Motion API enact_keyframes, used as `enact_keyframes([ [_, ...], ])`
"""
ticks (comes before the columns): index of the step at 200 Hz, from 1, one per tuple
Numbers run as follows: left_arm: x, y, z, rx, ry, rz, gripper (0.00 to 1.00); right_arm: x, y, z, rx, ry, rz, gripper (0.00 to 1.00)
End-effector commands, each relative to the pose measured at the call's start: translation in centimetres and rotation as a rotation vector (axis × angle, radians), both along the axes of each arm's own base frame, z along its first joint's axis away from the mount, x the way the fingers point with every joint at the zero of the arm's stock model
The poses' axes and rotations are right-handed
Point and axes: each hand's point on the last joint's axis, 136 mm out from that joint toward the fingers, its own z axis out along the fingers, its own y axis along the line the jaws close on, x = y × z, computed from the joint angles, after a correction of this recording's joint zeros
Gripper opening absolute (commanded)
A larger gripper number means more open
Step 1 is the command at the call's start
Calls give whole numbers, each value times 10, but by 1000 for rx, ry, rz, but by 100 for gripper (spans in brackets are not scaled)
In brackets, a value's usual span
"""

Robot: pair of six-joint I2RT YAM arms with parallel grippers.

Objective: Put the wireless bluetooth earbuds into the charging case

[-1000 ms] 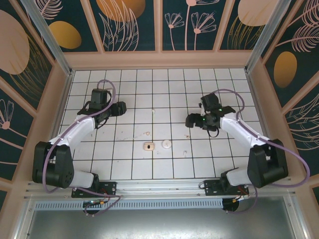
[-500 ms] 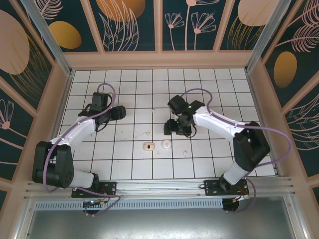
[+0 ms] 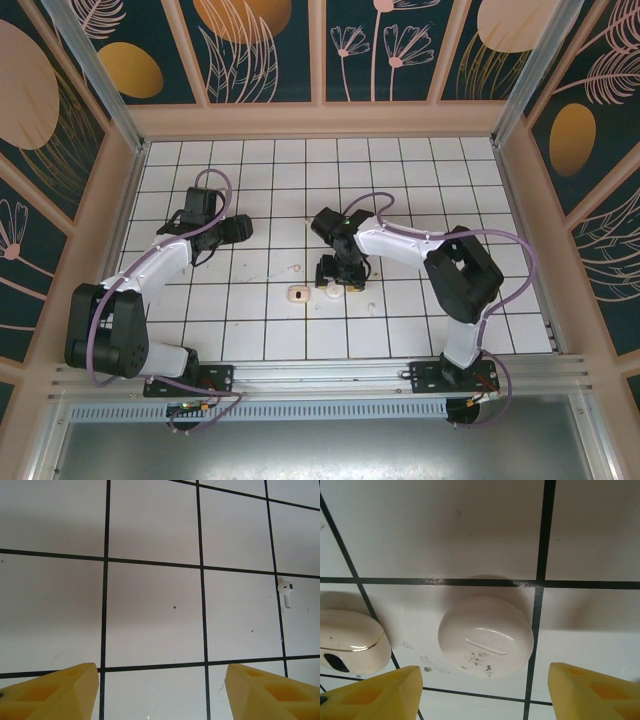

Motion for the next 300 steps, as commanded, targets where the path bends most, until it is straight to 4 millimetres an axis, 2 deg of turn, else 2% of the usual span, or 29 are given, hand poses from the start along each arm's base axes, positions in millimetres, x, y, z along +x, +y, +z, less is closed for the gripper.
enact_keyframes([
  [1, -5, 1, -3, 3, 13, 6, 67, 2, 2, -1, -23, 4, -28, 67],
  [105, -6, 0, -6, -4, 17, 6, 67, 6, 10, -19, -20, -1, -23, 60],
  [150, -6, 0, -7, -3, 20, 6, 67, 5, 7, -28, -44, -6, -18, 51],
  [172, -6, -2, -4, -9, 13, -4, 66, 5, 5, -28, -46, -9, -16, 47],
  [192, -5, -6, 2, -28, 2, -23, 66, 10, 5, -20, -36, -47, -20, 47],
  [214, -4, -18, 14, -67, -30, -84, 62, 22, 11, -1, 13, -127, -36, 47],
  [237, -5, -37, 37, -142, -120, -197, 59, 42, 21, 32, 120, -238, -71, 46],
  [263, -12, -60, 78, -224, -289, -341, 58, 67, 30, 81, 282, -385, -126, 46],
  [280, -24, -74, 107, -281, -413, -441, 58, 80, 33, 115, 400, -473, -158, 46],
  [300, -37, -85, 132, -327, -537, -526, 58, 90, 35, 155, 567, -560, -190, 46],
])
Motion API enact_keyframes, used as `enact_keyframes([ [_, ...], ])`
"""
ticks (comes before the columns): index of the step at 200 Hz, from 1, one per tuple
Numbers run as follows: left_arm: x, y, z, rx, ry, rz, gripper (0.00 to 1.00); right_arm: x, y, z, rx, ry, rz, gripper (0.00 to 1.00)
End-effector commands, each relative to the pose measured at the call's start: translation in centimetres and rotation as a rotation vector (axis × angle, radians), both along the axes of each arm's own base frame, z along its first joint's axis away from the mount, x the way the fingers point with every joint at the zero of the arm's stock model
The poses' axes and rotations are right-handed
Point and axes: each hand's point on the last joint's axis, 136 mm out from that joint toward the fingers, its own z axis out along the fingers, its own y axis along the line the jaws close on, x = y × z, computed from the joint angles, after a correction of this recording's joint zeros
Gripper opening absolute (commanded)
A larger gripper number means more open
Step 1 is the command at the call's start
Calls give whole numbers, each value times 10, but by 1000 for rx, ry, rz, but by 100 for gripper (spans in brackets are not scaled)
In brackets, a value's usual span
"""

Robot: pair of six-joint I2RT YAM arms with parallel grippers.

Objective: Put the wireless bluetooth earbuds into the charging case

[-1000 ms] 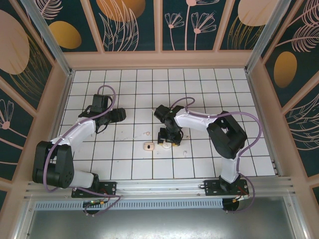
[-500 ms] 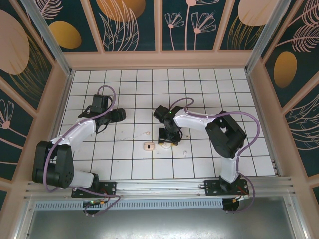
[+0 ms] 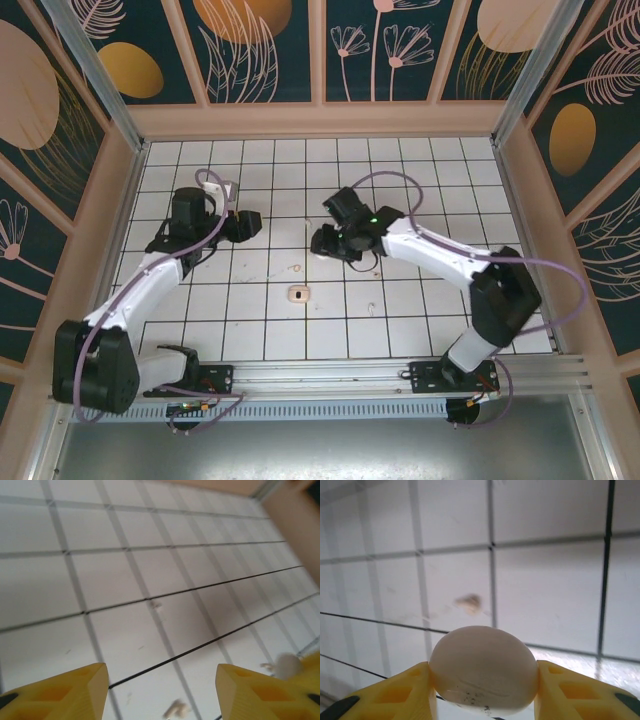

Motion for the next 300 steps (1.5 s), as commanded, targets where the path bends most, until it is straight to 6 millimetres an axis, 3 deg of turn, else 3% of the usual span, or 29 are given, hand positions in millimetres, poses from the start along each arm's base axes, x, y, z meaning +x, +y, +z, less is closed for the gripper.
enact_keyframes([
  [1, -17, -26, 45, -89, -220, -177, 58, 22, 6, 52, 211, -150, -52, 46],
  [39, -29, -40, 65, -120, -321, -283, 58, 23, 13, 103, 441, -241, -9, 45],
  [101, -43, -69, 73, -126, -401, -422, 57, 17, 30, 139, 606, -270, 56, 45],
  [142, -50, -84, 73, -134, -434, -458, 58, 11, 39, 143, 662, -260, 94, 45],
  [300, -45, -91, 88, -198, -454, -453, 57, 0, 58, 142, 707, -242, 139, 45],
])
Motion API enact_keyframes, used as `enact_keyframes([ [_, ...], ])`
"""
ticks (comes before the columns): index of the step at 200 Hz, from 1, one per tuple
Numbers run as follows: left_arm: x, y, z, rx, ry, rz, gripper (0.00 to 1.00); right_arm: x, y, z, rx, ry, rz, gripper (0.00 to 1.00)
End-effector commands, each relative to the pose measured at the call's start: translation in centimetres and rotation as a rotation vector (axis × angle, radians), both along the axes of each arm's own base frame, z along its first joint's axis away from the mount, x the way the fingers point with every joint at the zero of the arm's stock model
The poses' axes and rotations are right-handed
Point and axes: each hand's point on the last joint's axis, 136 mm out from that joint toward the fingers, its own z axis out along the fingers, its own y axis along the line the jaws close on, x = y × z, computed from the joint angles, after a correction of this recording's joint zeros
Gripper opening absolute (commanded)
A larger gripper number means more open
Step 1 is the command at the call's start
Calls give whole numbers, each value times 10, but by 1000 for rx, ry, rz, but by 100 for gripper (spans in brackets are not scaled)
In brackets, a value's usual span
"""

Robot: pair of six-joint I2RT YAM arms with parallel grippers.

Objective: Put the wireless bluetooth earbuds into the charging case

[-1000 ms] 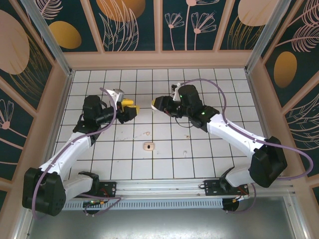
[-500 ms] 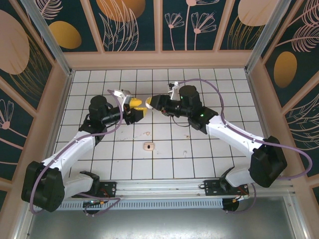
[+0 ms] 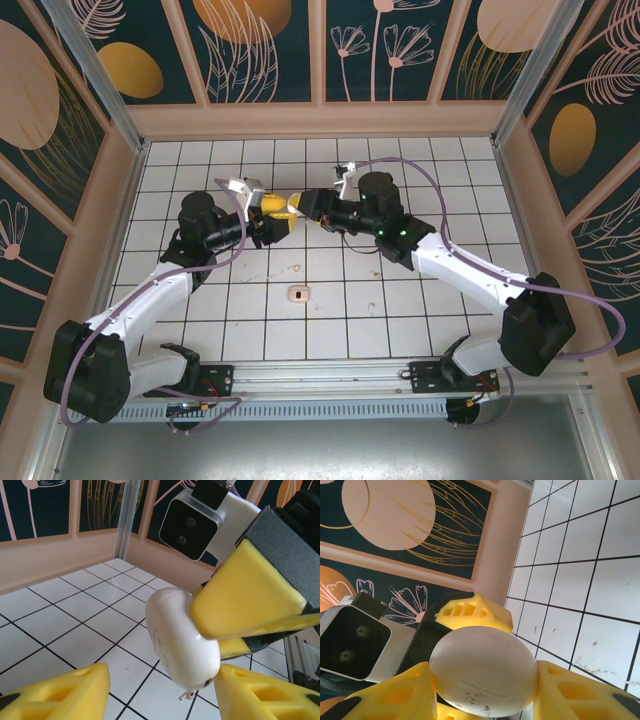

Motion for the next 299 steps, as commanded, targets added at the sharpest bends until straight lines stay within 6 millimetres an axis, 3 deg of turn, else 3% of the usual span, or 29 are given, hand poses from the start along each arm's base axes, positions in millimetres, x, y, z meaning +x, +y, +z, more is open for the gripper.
enact_keyframes([
  [1, -2, -4, 9, -28, -28, -23, 57, -4, 7, -1, 22, -8, 26, 45],
  [41, -2, -5, 10, -30, -23, -22, 50, -5, 11, -1, 28, -10, 36, 45],
  [89, -1, -5, 10, -35, -10, -21, 26, -7, 13, 2, 36, -15, 45, 45],
  [112, -2, -7, 13, -40, -6, -33, 20, -7, 11, 3, 29, -30, 41, 45],
  [152, -4, -10, 17, -54, 7, -61, 16, -2, -14, 12, -9, -117, -30, 68],
  [179, -8, -14, 26, -76, 11, -113, 14, -1, -43, 23, -26, -230, -63, 71],
  [205, -14, -18, 36, -99, -2, -168, 13, -1, -75, 38, -72, -402, -65, 69],
  [237, -27, -25, 51, -130, -14, -278, 14, -19, -94, 58, -103, -663, 54, 56],
  [261, -39, -31, 60, -129, -51, -349, 15, -32, -95, 65, -123, -804, 162, 48],
  [299, -57, -39, 72, -116, -153, -425, 15, -54, -87, 76, -125, -1024, 337, 45],
])
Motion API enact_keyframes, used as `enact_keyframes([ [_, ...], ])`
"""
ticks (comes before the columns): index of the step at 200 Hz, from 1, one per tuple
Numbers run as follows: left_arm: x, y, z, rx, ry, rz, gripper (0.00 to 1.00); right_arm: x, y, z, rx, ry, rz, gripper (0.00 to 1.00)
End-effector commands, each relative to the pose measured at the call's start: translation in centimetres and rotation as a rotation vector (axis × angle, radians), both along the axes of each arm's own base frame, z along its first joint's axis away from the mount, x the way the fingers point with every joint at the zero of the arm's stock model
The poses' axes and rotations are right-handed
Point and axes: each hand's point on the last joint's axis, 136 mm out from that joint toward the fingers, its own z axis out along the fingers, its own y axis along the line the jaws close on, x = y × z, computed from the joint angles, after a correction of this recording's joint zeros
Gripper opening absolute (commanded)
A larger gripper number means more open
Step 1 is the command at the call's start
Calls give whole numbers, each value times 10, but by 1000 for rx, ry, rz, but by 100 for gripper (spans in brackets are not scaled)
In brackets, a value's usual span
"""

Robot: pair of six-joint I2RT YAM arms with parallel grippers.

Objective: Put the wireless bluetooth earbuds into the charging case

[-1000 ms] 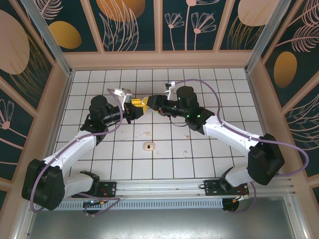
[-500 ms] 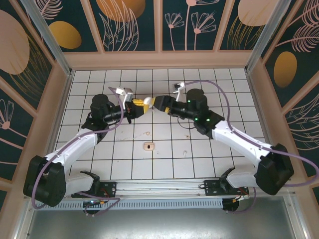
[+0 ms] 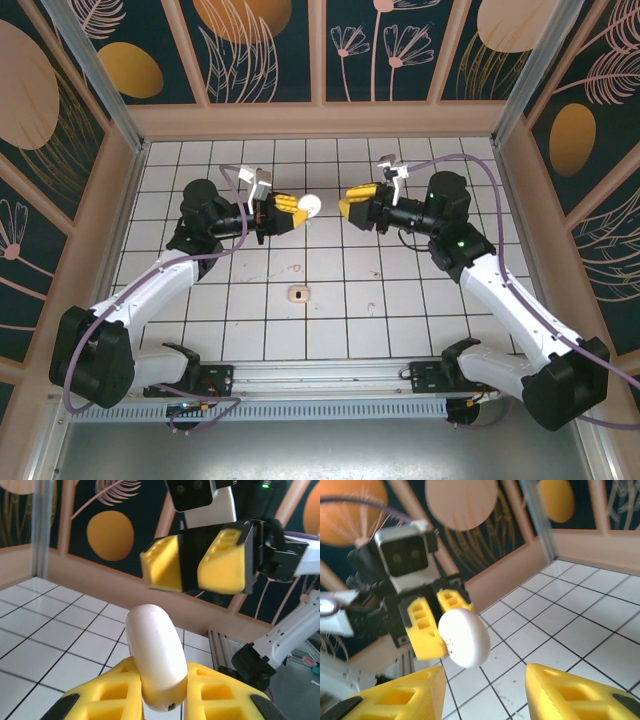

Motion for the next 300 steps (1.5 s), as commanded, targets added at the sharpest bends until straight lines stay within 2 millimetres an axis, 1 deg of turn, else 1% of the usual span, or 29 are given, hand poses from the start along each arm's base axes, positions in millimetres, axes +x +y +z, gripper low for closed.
enact_keyframes([
  [1, -20, -6, 24, -31, -145, -91, 15, -26, 7, 20, -36, -241, 185, 45],
  [17, -24, -8, 28, -36, -161, -107, 14, -35, 10, 21, -53, -319, 257, 45],
  [34, -26, -10, 31, -38, -164, -117, 15, -37, 12, 23, -59, -349, 296, 45],
  [59, -29, -10, 36, -48, -188, -122, 14, -40, 17, 22, -52, -347, 355, 46],
  [93, -32, -15, 39, -56, -201, -131, 14, -37, 24, 20, -51, -341, 378, 46],
  [119, -34, -18, 40, -59, -205, -139, 14, -39, 30, 19, -56, -343, 406, 46],
  [142, -34, -19, 42, -66, -212, -140, 14, -39, 31, 17, -60, -340, 420, 45],
  [161, -34, -20, 43, -67, -212, -139, 14, -42, 30, 17, -58, -347, 433, 41],
  [202, -33, -21, 41, -67, -202, -135, 14, -46, 30, 18, -52, -351, 454, 24],
  [214, -34, -22, 42, -68, -201, -134, 14, -46, 29, 19, -56, -354, 452, 21],
  [221, -34, -22, 42, -69, -204, -134, 16, -47, 29, 18, -60, -354, 452, 20],
  [233, -32, -22, 42, -68, -200, -119, 24, -46, 28, 19, -70, -362, 444, 20],
  [241, -29, -22, 40, -60, -197, -103, 30, -46, 28, 17, -83, -361, 435, 20],
  [251, -23, -23, 35, -34, -195, -70, 44, -44, 25, 15, -106, -367, 415, 20],
  [262, -20, -23, 30, 2, -209, -56, 51, -40, 21, 10, -145, -365, 380, 20],
  [285, -16, -21, 6, 148, -279, -32, 54, -32, 10, -7, -266, -374, 308, 20],
  [292, -14, -18, -9, 206, -289, -19, 56, -29, 7, -11, -305, -374, 284, 20],
  [294, -12, -18, -3, 210, -313, -12, 56, -28, 6, -12, -316, -374, 280, 20],
  [300, -11, -16, -7, 247, -337, -1, 57, -25, 3, -16, -349, -371, 261, 20],
])
